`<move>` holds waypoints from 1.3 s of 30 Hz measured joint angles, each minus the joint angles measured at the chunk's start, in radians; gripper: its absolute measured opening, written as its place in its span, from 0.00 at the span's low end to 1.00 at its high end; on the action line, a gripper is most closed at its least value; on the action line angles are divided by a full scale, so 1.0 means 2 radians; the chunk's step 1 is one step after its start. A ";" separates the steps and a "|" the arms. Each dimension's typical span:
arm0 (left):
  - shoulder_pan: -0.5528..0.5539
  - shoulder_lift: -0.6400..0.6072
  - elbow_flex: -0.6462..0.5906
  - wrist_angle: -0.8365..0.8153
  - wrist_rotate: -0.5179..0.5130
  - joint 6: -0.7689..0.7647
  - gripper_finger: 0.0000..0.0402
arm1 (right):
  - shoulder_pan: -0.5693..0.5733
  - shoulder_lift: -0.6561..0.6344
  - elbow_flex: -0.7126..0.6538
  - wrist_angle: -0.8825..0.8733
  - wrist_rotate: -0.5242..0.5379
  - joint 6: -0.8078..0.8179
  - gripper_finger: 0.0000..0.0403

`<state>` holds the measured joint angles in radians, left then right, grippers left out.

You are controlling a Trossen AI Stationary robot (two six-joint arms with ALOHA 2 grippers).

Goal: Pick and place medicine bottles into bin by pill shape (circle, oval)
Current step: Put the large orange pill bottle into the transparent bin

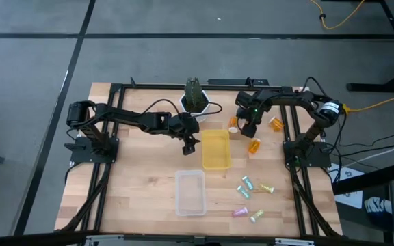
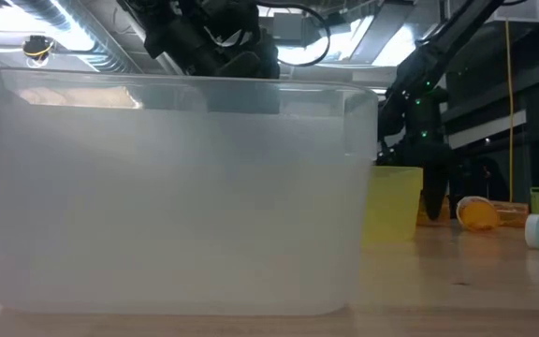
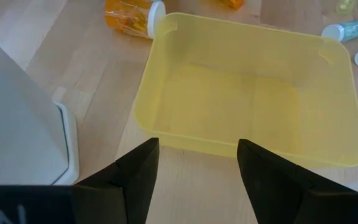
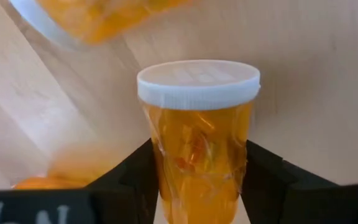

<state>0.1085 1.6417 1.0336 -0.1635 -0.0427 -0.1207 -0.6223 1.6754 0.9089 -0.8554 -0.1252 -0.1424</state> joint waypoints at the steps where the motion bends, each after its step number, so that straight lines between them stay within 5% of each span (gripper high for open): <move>1: 0.000 0.000 0.000 0.000 0.000 0.000 0.53 | 0.000 -0.001 0.000 -0.005 0.000 0.005 0.41; 9: 0.000 0.000 0.000 0.000 0.000 0.000 0.53 | 0.015 -0.001 0.032 -0.093 0.000 0.039 0.41; 20: 0.000 0.000 0.000 0.000 -0.001 0.000 0.53 | 0.088 -0.002 0.165 -0.259 -0.017 0.043 0.40; 26: 0.000 0.000 0.000 0.000 -0.001 0.000 0.53 | 0.136 -0.050 0.198 -0.290 -0.055 0.050 0.40; 39: 0.000 0.000 0.000 0.001 -0.001 0.000 0.53 | 0.286 -0.262 0.107 -0.090 -0.062 0.190 0.40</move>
<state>0.1085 1.6421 1.0336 -0.1608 -0.0448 -0.1207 -0.0512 1.1509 1.1228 -1.0359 -0.2491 0.2378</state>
